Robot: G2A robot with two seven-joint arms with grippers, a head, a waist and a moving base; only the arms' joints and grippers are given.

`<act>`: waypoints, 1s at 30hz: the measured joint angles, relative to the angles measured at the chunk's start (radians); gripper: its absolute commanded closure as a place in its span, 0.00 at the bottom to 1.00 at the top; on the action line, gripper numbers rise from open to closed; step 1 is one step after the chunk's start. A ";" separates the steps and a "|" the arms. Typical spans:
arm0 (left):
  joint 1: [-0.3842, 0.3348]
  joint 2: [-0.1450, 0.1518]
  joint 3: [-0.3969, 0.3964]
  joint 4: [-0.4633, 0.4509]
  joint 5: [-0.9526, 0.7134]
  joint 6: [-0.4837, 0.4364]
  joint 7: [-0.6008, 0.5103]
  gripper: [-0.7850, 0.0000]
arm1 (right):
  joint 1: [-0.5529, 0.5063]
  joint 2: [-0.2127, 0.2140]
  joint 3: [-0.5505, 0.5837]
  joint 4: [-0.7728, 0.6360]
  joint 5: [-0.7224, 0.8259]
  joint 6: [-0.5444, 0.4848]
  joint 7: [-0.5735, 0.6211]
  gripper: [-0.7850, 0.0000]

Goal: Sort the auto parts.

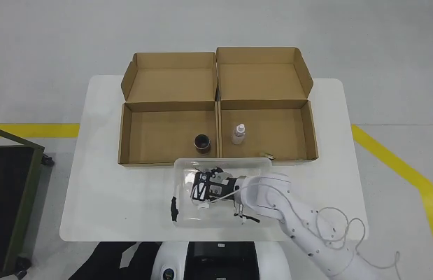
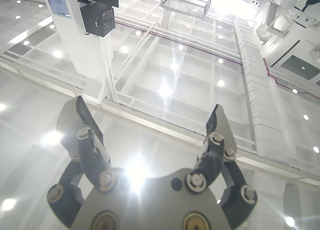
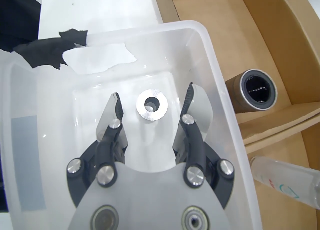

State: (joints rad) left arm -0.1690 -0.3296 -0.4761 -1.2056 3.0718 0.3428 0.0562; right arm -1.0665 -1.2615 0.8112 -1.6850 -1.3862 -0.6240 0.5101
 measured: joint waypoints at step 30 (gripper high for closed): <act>0.000 0.000 0.000 0.000 0.000 0.000 0.000 0.00 | 0.037 -0.020 -0.029 0.078 0.014 -0.009 -0.045 1.00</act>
State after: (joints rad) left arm -0.1690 -0.3296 -0.4761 -1.2056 3.0718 0.3428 0.0562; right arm -1.0294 -1.2810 0.7823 -1.6071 -1.3721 -0.6328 0.4651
